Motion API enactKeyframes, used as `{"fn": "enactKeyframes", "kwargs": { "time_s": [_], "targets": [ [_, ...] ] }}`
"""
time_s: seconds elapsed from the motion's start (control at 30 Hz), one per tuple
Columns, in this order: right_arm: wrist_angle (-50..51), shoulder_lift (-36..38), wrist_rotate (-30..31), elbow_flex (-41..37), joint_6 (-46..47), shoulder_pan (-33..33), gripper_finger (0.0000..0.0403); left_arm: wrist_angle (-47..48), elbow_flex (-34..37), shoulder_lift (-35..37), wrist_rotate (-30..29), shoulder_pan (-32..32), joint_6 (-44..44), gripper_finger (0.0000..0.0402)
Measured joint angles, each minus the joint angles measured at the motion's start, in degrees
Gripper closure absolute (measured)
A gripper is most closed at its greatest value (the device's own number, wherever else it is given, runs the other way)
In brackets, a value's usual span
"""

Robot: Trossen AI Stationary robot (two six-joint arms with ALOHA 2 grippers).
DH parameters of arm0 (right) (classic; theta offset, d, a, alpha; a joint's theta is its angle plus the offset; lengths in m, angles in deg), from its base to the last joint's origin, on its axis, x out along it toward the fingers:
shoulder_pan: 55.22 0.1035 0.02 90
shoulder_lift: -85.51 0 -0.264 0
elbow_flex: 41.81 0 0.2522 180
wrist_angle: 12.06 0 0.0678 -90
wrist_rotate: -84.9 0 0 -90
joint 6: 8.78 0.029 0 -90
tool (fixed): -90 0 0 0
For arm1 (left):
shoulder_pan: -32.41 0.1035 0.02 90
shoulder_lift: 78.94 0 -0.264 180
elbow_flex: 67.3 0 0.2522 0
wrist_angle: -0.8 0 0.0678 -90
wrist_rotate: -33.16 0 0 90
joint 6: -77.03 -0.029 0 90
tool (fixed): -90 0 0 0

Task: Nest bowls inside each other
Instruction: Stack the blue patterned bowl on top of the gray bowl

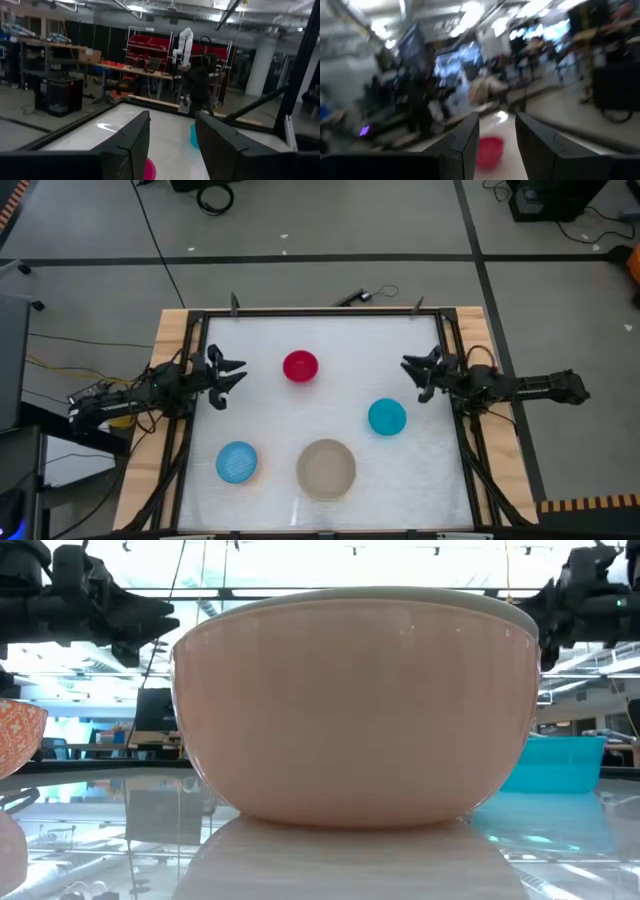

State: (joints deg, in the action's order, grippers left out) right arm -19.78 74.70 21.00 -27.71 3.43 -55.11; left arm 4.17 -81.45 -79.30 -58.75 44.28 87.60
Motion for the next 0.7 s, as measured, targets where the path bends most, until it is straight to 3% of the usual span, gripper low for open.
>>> {"fn": "enactKeyframes", "kwargs": {
  "time_s": [0.2, 0.3, 0.47, 0.7],
  "targets": [
    [1.1, -0.5, 13.0, 0.0, 4.4, -2.5, 0.0268, 3.5, 0.0, 0.0, 0.0, 0.0, 1.5, 0.0241],
    [6.0, -2.0, 15.4, 0.0, 11.9, -3.7, 0.0268, 8.2, 0.0, -0.4, -0.4, 0.0, 2.3, 0.0241],
    [11.2, -8.9, 2.0, 0.0, 22.9, -8.9, 0.0268, 8.9, 0.0, -2.1, -1.5, 0.0, 2.4, 0.0241],
    [11.4, -27.9, -14.3, 6.1, 31.0, -14.0, 0.0268, 3.8, 0.0, -8.4, -4.8, 0.0, -0.6, 0.0241]
  ]
}}
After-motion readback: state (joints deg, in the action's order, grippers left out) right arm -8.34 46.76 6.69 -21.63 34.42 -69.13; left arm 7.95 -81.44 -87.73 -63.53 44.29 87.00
